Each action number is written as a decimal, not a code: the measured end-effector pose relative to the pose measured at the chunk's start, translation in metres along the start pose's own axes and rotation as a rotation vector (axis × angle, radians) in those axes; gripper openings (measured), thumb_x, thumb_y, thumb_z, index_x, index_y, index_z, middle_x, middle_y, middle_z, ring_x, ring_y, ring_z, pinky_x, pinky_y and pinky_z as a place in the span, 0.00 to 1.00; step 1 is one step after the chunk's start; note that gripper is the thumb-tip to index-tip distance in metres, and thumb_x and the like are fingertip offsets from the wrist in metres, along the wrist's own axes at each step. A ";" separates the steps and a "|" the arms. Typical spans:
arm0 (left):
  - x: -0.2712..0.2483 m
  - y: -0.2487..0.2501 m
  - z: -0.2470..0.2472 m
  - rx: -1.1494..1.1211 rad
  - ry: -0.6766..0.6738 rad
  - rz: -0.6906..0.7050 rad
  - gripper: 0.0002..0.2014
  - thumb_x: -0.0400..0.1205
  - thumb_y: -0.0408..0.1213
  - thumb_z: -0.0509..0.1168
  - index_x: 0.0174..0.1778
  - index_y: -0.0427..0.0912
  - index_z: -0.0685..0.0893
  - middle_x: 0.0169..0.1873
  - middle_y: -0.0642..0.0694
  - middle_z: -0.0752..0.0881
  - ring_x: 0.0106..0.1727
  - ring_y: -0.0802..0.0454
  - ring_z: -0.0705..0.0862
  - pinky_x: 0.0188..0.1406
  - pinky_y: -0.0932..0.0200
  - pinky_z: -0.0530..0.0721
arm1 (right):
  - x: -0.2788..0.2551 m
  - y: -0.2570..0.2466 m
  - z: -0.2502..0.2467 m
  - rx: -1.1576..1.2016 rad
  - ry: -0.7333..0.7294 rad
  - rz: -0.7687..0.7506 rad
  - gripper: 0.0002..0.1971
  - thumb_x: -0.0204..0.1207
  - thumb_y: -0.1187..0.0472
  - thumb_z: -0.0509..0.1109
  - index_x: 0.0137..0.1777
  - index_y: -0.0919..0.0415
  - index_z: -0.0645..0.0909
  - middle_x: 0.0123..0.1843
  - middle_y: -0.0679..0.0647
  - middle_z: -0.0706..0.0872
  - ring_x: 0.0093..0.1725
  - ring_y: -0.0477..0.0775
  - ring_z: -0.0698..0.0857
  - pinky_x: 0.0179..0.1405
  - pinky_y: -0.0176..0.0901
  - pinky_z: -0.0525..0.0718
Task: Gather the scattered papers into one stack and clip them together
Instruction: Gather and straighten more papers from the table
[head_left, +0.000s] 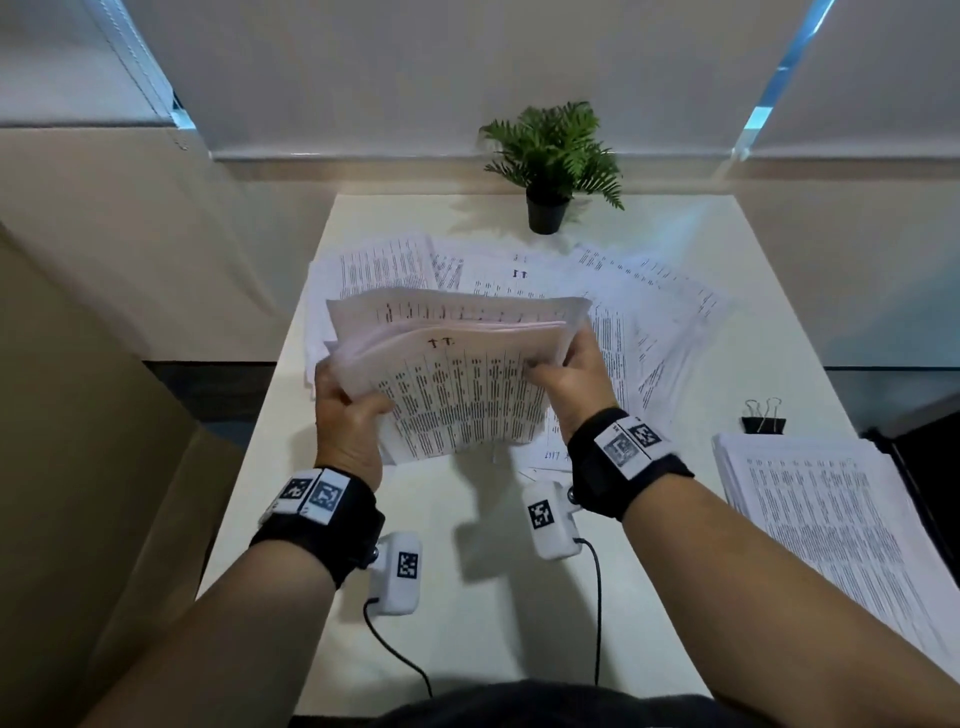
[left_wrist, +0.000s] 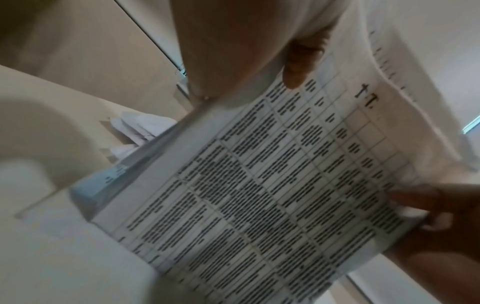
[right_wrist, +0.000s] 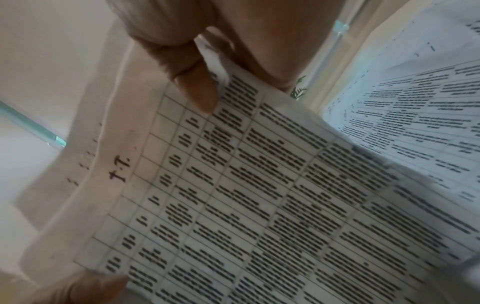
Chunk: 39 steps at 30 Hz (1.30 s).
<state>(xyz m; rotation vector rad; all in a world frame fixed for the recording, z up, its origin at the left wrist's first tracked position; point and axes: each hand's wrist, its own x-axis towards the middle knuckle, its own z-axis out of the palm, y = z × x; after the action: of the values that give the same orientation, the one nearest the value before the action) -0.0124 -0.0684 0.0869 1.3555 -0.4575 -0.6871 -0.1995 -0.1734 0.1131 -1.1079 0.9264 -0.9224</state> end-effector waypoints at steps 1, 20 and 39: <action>0.002 0.001 0.002 -0.022 0.029 0.025 0.27 0.59 0.22 0.59 0.54 0.42 0.76 0.47 0.44 0.81 0.45 0.57 0.85 0.35 0.61 0.85 | 0.001 -0.003 0.000 0.020 0.000 -0.038 0.30 0.62 0.83 0.62 0.59 0.52 0.73 0.49 0.54 0.80 0.48 0.51 0.82 0.42 0.45 0.84; 0.007 -0.035 0.003 0.079 -0.028 -0.115 0.19 0.83 0.21 0.56 0.65 0.45 0.66 0.59 0.45 0.79 0.58 0.51 0.80 0.60 0.50 0.81 | 0.002 0.030 0.008 -0.191 0.010 0.039 0.19 0.75 0.80 0.56 0.59 0.57 0.68 0.58 0.59 0.80 0.56 0.53 0.82 0.49 0.44 0.85; -0.059 -0.051 0.102 0.594 -0.413 -0.215 0.24 0.86 0.40 0.57 0.79 0.48 0.63 0.76 0.43 0.74 0.75 0.40 0.74 0.75 0.37 0.72 | -0.039 0.025 -0.138 -0.779 0.401 0.081 0.03 0.81 0.67 0.60 0.46 0.61 0.69 0.34 0.50 0.71 0.35 0.51 0.73 0.29 0.37 0.69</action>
<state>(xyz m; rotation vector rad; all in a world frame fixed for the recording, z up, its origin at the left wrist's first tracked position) -0.1317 -0.1059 0.0602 1.8417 -0.9051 -1.0711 -0.3382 -0.1743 0.0684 -1.5431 1.7375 -0.7353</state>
